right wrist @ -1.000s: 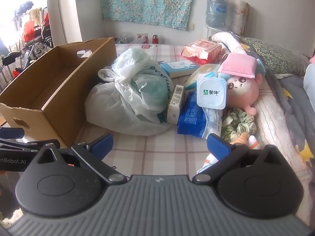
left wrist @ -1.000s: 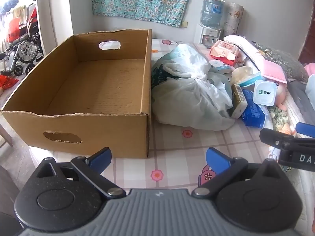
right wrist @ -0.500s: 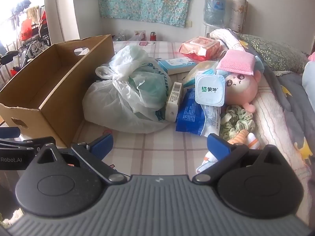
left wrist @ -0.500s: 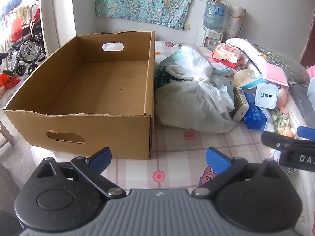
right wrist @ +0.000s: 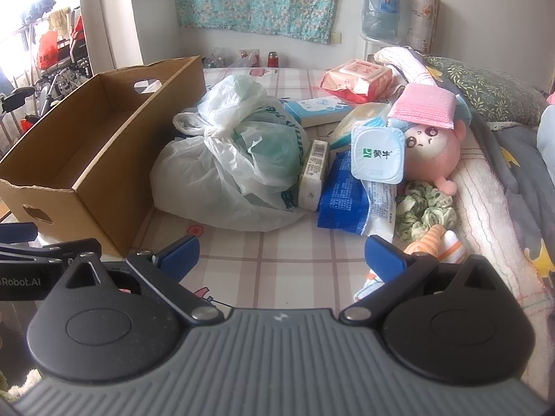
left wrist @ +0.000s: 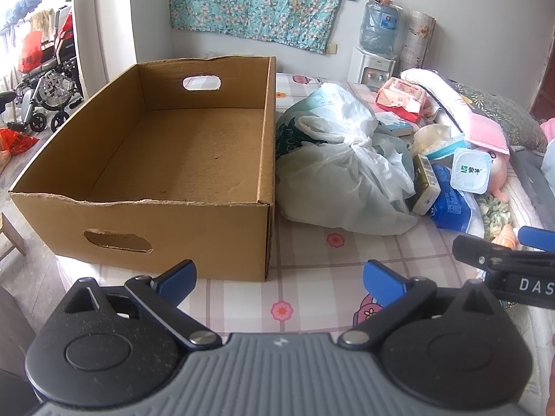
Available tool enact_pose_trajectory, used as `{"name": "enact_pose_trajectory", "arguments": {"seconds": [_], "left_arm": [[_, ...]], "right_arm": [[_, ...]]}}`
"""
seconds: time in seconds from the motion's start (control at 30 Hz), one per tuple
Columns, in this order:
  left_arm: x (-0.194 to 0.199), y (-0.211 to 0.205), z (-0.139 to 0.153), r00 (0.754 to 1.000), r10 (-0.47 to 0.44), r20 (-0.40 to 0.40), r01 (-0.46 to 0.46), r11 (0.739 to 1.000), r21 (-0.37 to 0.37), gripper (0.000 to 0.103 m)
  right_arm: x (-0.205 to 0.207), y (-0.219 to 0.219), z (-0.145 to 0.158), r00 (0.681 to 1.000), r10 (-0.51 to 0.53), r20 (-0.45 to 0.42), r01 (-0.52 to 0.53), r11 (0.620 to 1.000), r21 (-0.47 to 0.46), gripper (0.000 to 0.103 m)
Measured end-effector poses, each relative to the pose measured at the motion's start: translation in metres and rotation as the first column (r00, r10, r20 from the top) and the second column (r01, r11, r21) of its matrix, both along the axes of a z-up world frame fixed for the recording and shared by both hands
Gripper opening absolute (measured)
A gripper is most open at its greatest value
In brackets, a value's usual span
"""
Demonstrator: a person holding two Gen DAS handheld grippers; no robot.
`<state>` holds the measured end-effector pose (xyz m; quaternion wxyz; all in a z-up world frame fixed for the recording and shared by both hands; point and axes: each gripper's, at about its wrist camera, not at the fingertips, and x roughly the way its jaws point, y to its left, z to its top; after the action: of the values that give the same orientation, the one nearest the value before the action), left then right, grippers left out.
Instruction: Organize soft objects
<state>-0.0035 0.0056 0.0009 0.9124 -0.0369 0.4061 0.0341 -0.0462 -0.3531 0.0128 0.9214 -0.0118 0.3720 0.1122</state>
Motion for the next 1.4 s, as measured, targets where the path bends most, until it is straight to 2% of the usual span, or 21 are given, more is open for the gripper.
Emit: {"name": "enact_pose_trajectory", "arguments": {"seconds": [0.27,1.4], "left_arm": [[-0.0002,0.0052,-0.0007,1.000,0.020,0.000,-0.020,1.000,0.006,0.103],[0.0034,0.0076,-0.0039,0.999,0.031,-0.021,-0.031,0.999,0.005,0.103]], "right_arm": [[0.0021,0.0097,-0.0007,1.000,0.030,-0.007,-0.030,1.000,-0.007,0.102],[0.0058,0.0112,-0.0045,1.000,0.027,-0.015,-0.027,1.000,-0.014,0.102]]}}
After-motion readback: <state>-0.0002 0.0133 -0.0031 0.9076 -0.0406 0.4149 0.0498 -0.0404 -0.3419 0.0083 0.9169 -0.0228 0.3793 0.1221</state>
